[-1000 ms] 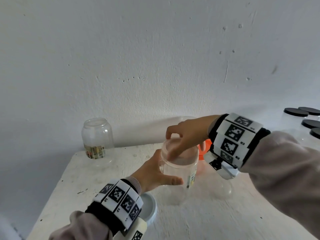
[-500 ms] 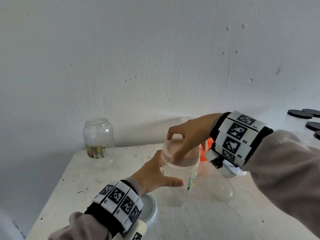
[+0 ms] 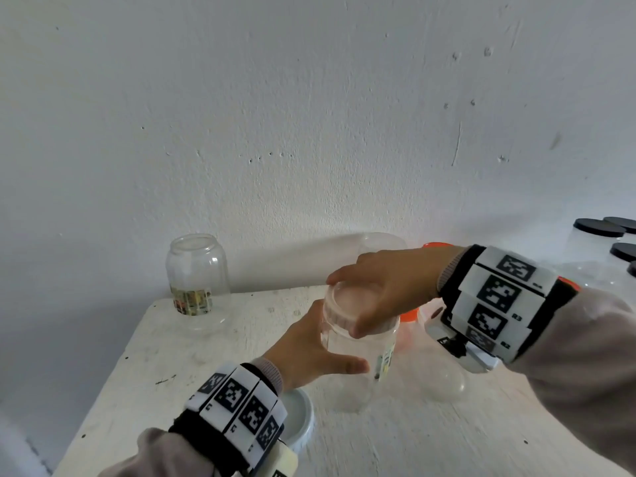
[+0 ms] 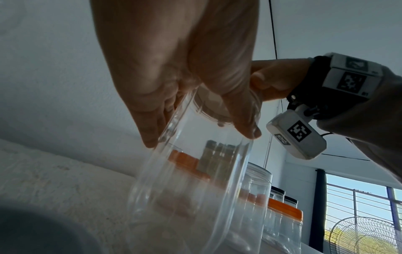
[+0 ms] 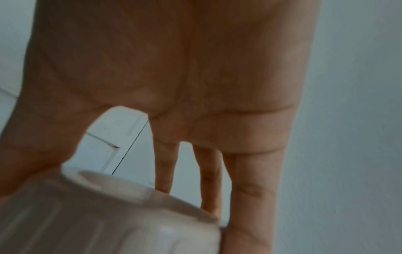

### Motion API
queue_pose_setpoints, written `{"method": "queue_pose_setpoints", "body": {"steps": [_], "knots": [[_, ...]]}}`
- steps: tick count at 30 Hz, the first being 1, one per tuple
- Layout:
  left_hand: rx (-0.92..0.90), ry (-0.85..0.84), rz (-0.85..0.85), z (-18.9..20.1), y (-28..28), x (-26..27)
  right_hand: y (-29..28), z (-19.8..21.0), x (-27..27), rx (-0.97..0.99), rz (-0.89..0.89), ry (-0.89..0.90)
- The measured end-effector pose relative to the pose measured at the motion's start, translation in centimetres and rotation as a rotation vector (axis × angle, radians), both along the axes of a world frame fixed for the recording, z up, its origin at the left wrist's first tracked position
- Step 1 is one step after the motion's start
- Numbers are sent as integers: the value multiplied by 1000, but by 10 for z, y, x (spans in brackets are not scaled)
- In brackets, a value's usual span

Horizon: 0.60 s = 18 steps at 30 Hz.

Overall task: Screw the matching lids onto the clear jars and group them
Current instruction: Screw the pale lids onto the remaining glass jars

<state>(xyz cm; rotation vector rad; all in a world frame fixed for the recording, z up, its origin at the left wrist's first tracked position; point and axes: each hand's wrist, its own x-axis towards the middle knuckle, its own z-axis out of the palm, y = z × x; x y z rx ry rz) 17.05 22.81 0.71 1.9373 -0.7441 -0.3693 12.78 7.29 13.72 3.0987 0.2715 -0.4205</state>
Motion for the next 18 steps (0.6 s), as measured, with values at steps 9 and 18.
{"method": "queue_pose_setpoints", "body": {"steps": [9,18], "knots": [[267,-129,-15,3,8,-6,15,-17,-7,36,-23,-87],[918,-67,-207,-8,57,-13,28,-12,23,-1,-36,-50]]}}
